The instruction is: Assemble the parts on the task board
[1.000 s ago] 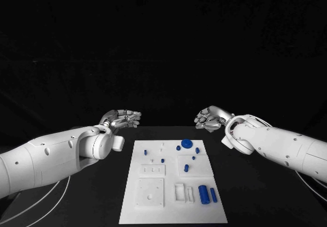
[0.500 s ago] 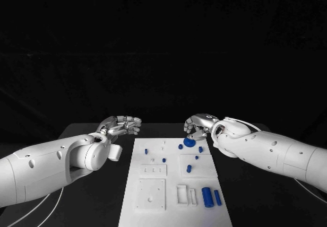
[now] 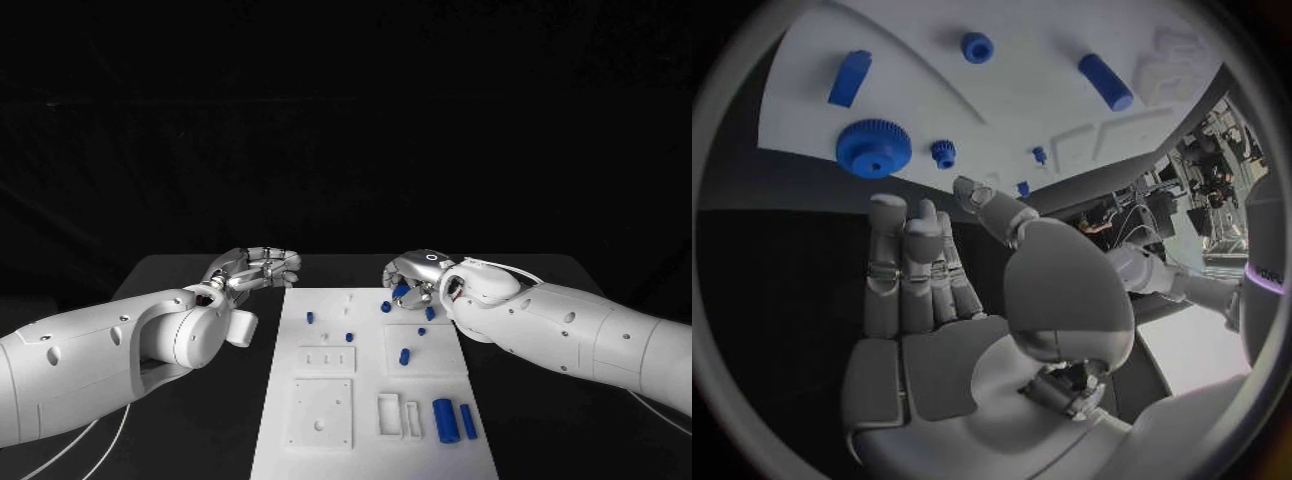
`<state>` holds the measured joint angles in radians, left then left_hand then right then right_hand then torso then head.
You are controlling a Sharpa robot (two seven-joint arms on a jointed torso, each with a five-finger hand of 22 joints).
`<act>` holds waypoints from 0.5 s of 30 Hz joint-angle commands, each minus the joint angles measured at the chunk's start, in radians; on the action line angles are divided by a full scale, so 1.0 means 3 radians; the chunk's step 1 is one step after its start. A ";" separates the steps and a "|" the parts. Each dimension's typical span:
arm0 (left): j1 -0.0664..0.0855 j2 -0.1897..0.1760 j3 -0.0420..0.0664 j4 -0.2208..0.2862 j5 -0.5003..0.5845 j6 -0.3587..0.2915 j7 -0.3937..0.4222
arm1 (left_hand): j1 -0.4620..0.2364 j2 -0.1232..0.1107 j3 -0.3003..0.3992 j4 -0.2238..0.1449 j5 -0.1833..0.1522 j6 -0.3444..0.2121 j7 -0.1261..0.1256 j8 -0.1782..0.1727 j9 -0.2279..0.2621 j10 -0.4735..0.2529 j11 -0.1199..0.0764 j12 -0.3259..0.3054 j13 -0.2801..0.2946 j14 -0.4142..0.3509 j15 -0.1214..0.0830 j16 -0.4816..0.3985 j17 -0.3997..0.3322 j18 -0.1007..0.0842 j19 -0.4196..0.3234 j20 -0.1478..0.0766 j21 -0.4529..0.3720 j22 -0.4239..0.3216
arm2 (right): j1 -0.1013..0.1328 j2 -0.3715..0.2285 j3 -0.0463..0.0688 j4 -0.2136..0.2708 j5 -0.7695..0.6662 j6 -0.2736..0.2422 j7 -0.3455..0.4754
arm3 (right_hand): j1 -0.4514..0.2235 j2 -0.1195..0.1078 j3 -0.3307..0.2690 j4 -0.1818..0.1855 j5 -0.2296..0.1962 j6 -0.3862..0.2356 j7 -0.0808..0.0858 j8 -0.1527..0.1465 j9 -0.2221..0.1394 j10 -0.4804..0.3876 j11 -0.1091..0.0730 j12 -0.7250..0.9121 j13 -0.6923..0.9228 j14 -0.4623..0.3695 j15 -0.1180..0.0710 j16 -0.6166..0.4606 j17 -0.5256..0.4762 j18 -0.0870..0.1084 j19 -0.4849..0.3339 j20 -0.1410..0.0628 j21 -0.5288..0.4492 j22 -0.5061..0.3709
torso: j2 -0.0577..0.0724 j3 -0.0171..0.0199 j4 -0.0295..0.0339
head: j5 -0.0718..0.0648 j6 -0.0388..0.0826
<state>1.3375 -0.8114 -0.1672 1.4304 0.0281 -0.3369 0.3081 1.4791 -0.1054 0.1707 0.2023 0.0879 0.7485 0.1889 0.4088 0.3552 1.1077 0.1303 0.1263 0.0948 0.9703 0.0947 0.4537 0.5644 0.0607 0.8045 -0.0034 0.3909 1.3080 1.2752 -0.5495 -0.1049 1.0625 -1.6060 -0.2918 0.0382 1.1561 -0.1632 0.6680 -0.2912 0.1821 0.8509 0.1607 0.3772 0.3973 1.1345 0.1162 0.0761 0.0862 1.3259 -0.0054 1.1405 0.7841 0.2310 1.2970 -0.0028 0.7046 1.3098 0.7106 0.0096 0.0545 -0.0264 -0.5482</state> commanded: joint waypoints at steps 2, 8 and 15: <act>0.0011 0.0007 0.0008 0.0020 -0.0035 0.0066 0.0045 | 0.0045 0.0004 -0.0022 0.0008 0.0012 0.0025 -0.0006 -0.0017 -0.0005 0.0018 0.0012 -0.0025 -0.0006 0.0021 0.0000 -0.0014 0.0008 0.0034 -0.0010 -0.0007 0.0012 0.0061 | 0.0001 -0.0018 0.0002 0.0040 -0.0179 0.0075 -0.0047 | -0.0004 -0.0028 -0.0023 0.0002 0.0007 -0.0034 -0.0002 -0.0023 -0.0004 -0.0023 0.0000 -0.0023 -0.0010 -0.0009 0.0023 0.0021 -0.0008 0.0103 0.0201 -0.0164 -0.0012 0.0020 | 0.0047 0.0007 0.0005 | -0.0005 -0.0002; 0.0012 -0.0007 0.0015 0.0044 -0.0041 0.0066 0.0043 | 0.0060 0.0005 -0.0044 0.0029 0.0010 0.0029 -0.0005 -0.0029 -0.0010 0.0023 0.0013 -0.0042 -0.0011 0.0026 0.0001 -0.0029 0.0018 0.0034 -0.0011 -0.0006 0.0014 0.0060 | -0.0011 0.0024 0.0002 0.0003 -0.0222 0.0088 -0.0052 | -0.0010 -0.0036 -0.0039 0.0002 0.0006 -0.0032 -0.0003 -0.0025 -0.0002 -0.0023 0.0002 -0.0027 -0.0018 -0.0011 0.0025 0.0035 -0.0016 0.0103 0.0214 -0.0165 -0.0020 0.0009 | 0.0082 0.0017 0.0006 | -0.0009 0.0007; 0.0016 -0.0019 0.0020 0.0073 -0.0044 0.0069 0.0040 | 0.0080 0.0007 -0.0066 0.0053 0.0009 0.0035 -0.0007 -0.0040 -0.0014 0.0031 0.0013 -0.0057 -0.0015 0.0031 0.0001 -0.0044 0.0030 0.0034 -0.0011 -0.0006 0.0016 0.0060 | -0.0029 0.0034 0.0002 -0.0034 -0.0256 0.0081 -0.0067 | -0.0011 -0.0036 -0.0047 0.0003 -0.0002 -0.0030 -0.0004 -0.0026 0.0000 -0.0021 0.0002 -0.0027 -0.0023 -0.0013 0.0025 0.0045 -0.0023 0.0103 0.0220 -0.0165 -0.0027 0.0002 | 0.0114 0.0022 0.0015 | -0.0015 0.0014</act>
<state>1.3390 -0.8167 -0.1621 1.4478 0.0222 -0.3330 0.3081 1.4949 -0.1054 0.1558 0.2172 0.0880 0.7519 0.1854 0.4029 0.3520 1.1111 0.1338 0.1121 0.0915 0.9703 0.0947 0.4451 0.5726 0.0541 0.8044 -0.0034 0.3908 1.3078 1.2675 -0.5418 -0.1045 1.0542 -1.6544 -0.2811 0.0248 1.1519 -0.1674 0.6595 -0.2882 0.1821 0.8474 0.1574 0.3736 0.3974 1.1345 0.1161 0.0722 0.0801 1.3230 -0.0027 1.1500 0.7782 0.2302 1.3076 -0.0050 0.7006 1.3097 0.7384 0.0151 0.0570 -0.0308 -0.5456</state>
